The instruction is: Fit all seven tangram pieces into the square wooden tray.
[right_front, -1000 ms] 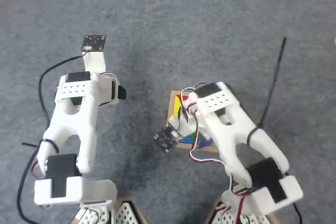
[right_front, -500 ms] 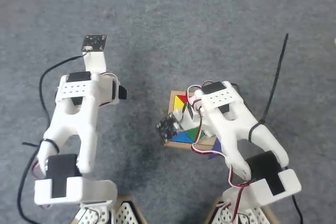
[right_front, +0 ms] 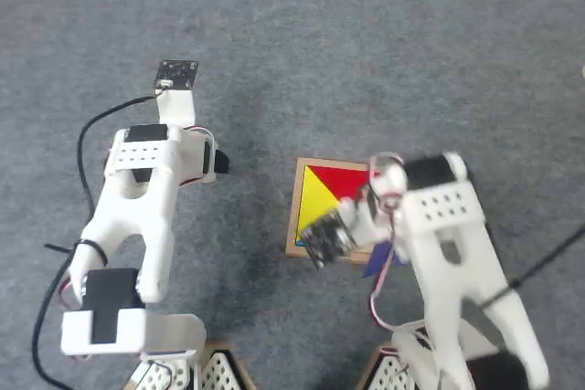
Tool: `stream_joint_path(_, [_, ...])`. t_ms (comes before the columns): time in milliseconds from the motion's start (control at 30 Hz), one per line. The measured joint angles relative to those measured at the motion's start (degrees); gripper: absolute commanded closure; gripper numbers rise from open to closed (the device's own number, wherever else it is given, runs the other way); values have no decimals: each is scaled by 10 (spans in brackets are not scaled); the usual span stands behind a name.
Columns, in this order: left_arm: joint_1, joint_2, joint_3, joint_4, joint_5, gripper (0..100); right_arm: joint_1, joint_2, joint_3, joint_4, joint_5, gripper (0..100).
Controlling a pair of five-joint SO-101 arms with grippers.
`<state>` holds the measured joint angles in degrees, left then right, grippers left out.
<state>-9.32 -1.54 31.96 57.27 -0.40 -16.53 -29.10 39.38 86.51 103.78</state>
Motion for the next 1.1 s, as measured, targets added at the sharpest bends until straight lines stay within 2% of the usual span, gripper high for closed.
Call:
stream_joint_path(167, [0,0,0,0,0,761,1,-71,133,-44,6,696])
stream_joint_path(367, [0,0,0,0,0,761,-21,-86,222,-110,6,696])
stream_joint_path(700, [0,0,0,0,0,761,-29,-86,235,-210,-18,696])
stream_joint_path(1100, [0,0,0,0,0,761,-30,-86,235,-207,-18,696])
